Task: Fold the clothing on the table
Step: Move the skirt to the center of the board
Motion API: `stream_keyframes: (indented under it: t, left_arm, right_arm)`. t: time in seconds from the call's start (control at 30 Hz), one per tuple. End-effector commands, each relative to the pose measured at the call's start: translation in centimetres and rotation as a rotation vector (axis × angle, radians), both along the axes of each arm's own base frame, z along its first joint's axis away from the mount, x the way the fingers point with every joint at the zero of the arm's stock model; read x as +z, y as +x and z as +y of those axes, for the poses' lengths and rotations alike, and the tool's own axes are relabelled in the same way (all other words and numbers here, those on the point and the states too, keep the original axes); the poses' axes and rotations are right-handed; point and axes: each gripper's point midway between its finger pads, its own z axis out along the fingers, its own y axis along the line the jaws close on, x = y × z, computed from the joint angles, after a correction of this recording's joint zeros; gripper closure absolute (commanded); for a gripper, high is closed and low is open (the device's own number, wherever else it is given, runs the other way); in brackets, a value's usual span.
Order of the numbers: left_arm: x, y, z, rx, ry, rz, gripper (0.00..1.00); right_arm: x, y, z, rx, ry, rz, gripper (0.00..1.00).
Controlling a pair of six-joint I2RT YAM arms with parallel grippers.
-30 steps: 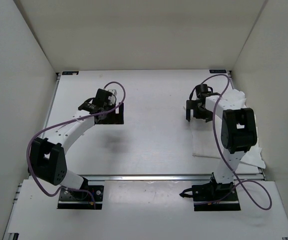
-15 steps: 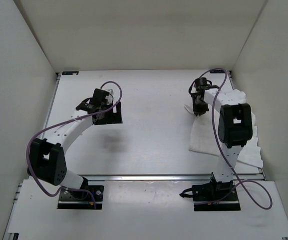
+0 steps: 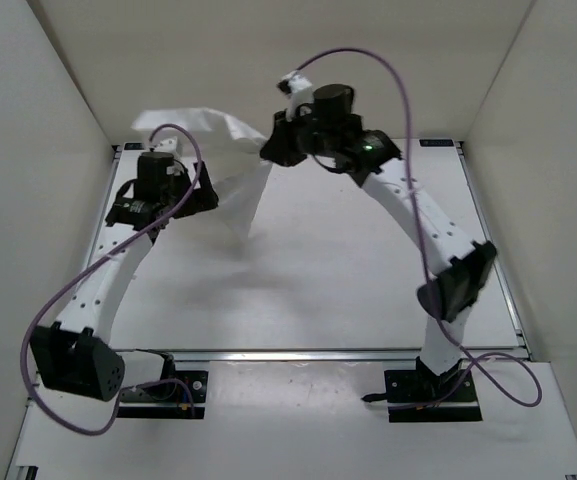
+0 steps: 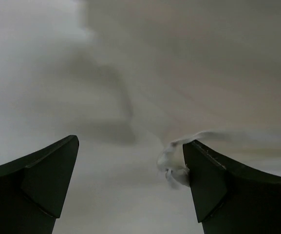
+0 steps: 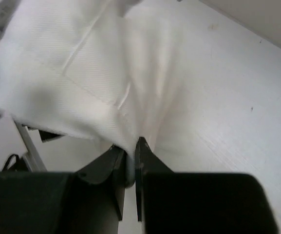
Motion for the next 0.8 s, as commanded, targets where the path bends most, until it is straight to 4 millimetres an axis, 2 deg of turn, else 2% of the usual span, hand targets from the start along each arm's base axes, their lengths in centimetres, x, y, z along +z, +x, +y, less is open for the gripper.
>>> stream_keyframes:
  t: [0.0,0.07,0.1,0.13,0.17,0.2,0.23,0.3,0.37,0.4,0.43,0.47,0.5,0.53,0.57,0.63,0.73,0.77]
  left_arm:
    - [9.9,-1.0,2.9,0.119,0.030,-0.267,0.02]
    - [12.9,-1.4,3.1,0.129,0.046,-0.347,0.01]
    - [14.4,-1.8,3.0,0.123,0.037,-0.385,0.02]
    - [14.7,-1.9,2.6,0.113,0.021,-0.390,0.01]
    - [15.8,-2.3,2.4,0.098,0.009,-0.419,0.01]
    - [16.2,-2.6,2.0,0.082,-0.008,-0.423,0.01]
    - [16.2,-3.0,1.4,0.062,-0.016,-0.423,0.01]
    - [15.6,-3.6,0.7,0.038,-0.019,-0.412,0.01]
    - [13.9,-3.8,-0.2,0.002,-0.028,-0.377,0.02]
    - [12.4,-3.5,-0.4,0.001,-0.027,-0.345,0.01]
    - [10.9,-3.3,-0.7,-0.008,-0.027,-0.313,0.02]
    - [10.5,-3.4,-1.2,-0.025,-0.030,-0.305,0.01]
    - [9.3,-3.1,-1.6,-0.033,-0.022,-0.283,0.02]
    - [7.9,-3.0,-2.1,-0.051,-0.016,-0.254,0.01]
    - [7.0,-3.1,-2.7,-0.071,-0.021,-0.240,0.01]
    - [5.0,-2.6,-4.3,-0.120,-0.027,-0.202,0.02]
    - [3.0,-2.5,-7.4,-0.216,-0.035,-0.178,0.03]
    - [1.7,-2.6,-8.2,-0.238,-0.019,-0.153,0.03]
  right_arm:
    - [4.4,1.0,-7.4,-0.112,0.125,-0.046,1.00]
    - [-0.6,1.2,-10.0,-0.157,0.125,0.000,1.00]
    - [-2.0,1.7,-11.7,-0.190,0.135,0.035,1.00]
    - [-5.6,2.0,-12.8,-0.222,0.119,0.107,0.97]
    - [-9.5,1.7,-13.3,-0.211,0.097,0.181,0.92]
    - [-11.3,2.0,-14.1,-0.228,0.079,0.210,0.77]
    - [-15.3,1.6,-15.3,-0.266,0.024,0.295,0.66]
    - [-18.6,1.6,-16.9,-0.304,-0.036,0.355,0.55]
    - [-19.9,2.0,-19.1,-0.355,-0.024,0.416,0.41]
    - [-20.3,1.7,-19.8,-0.365,-0.017,0.432,0.38]
    - [-19.8,1.6,-20.6,-0.387,-0.009,0.425,0.30]
    - [-19.6,1.6,-21.3,-0.403,-0.007,0.412,0.18]
    - [-19.2,1.3,-22.2,-0.427,-0.020,0.393,0.15]
    - [-18.0,1.2,-22.7,-0.439,-0.018,0.355,0.13]
    - [-18.2,0.8,-22.9,-0.445,-0.033,0.347,0.12]
    - [-17.1,0.0,-23.1,-0.445,-0.033,0.310,0.12]
    - [-18.5,-1.5,-22.5,-0.440,-0.046,0.348,0.12]
    - [-19.0,-2.1,-21.8,-0.417,-0.041,0.364,0.12]
